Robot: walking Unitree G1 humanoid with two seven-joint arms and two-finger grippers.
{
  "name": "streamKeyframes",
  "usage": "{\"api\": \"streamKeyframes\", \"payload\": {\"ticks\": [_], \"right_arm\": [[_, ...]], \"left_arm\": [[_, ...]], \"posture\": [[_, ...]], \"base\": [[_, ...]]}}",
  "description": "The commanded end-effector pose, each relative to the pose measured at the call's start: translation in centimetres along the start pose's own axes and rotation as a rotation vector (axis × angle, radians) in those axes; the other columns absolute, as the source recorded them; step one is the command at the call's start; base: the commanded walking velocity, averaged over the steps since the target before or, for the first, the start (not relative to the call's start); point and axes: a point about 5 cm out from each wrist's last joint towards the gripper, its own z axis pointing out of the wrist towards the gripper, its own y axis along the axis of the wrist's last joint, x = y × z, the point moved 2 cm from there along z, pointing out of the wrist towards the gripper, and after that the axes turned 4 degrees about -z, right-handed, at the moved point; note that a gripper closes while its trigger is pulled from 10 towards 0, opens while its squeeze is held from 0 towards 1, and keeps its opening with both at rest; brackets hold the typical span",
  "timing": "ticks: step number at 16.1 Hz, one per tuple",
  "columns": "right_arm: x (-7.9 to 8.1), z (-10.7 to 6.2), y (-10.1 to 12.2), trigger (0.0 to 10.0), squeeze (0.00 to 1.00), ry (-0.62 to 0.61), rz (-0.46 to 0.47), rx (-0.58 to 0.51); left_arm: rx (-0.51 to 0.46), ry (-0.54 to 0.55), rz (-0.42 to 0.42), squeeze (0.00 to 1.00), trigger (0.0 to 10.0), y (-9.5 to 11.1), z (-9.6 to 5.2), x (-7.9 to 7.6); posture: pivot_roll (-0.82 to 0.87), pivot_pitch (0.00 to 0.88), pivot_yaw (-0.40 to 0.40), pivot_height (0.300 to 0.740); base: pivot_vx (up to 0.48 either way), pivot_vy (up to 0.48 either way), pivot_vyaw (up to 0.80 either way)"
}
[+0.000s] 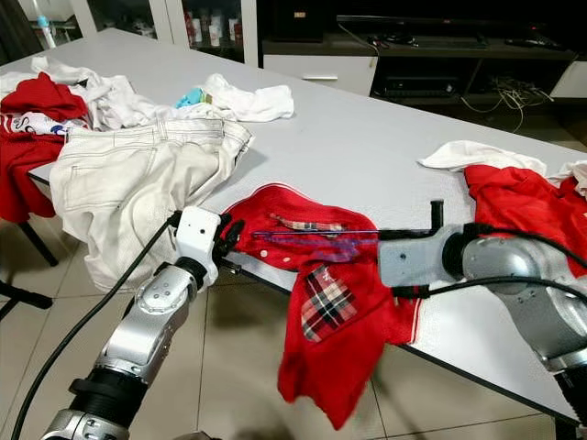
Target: Hang hanger
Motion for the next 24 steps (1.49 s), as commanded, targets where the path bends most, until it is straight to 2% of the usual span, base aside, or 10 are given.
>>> {"api": "streamKeyframes", "payload": {"ticks": [1,4,5,6,11,12,17,21,22,24], "right_arm": [[0.1,0.0,-0.1,10.0,0.00,0.008,-0.017,0.007],[0.1,0.1,0.1,10.0,0.00,0.005,-0.015,-0.006],[0.1,0.1,0.2,10.0,0.00,0.004,-0.018,-0.008],[0.1,0.2,0.3,10.0,0.00,0.004,-0.017,-0.011],[0.2,0.4,0.7,10.0,0.00,0.008,-0.013,-0.025],[0.2,0.4,0.7,10.0,0.00,0.009,-0.012,-0.026],[0.2,0.4,0.6,10.0,0.00,0.009,-0.013,-0.022],[0.3,0.4,0.4,10.0,0.00,0.009,-0.011,-0.016],[0.3,0.4,0.4,10.0,0.00,0.010,-0.010,-0.014],[0.3,0.4,0.4,10.0,0.00,0.010,-0.009,-0.013]], "left_arm": [[-0.013,0.005,0.014,0.00,10.0,0.5,0.3,0.1],[-0.021,0.094,0.012,0.00,10.0,0.9,0.3,3.4],[-0.034,0.106,-0.009,0.39,10.0,1.4,0.4,4.6],[-0.046,0.087,-0.021,1.00,10.0,1.7,0.4,4.9],[-0.020,-0.114,-0.084,1.00,10.0,1.2,0.6,2.6],[0.026,-0.204,-0.106,0.00,10.0,0.3,0.4,1.1],[0.177,-0.130,-0.069,0.00,10.0,-2.8,-0.3,2.8],[0.052,-0.061,-0.050,0.00,10.0,-0.3,0.1,4.4],[-0.002,-0.072,-0.056,1.00,10.0,0.6,0.1,4.3],[-0.043,-0.096,-0.033,1.00,10.0,1.2,0.2,3.8]], "posture": [[-0.06,0.000,-0.013,0.740],[-0.05,0.000,-0.017,0.740],[-0.05,0.000,-0.019,0.740],[-0.05,0.000,-0.020,0.740],[-0.06,0.000,-0.018,0.740],[-0.06,0.000,-0.018,0.740],[-0.05,0.000,-0.020,0.740],[-0.05,0.000,-0.020,0.740],[-0.05,0.000,-0.020,0.740],[-0.05,0.000,-0.015,0.740]], "base": [[0.000,0.000,0.00],[0.000,0.000,0.00],[0.000,0.000,0.00],[0.000,0.000,0.00],[0.000,0.000,0.00],[0.000,0.000,0.00],[0.000,0.000,0.00],[0.000,0.000,0.00],[0.000,0.000,0.00],[0.000,0.000,0.00]]}}
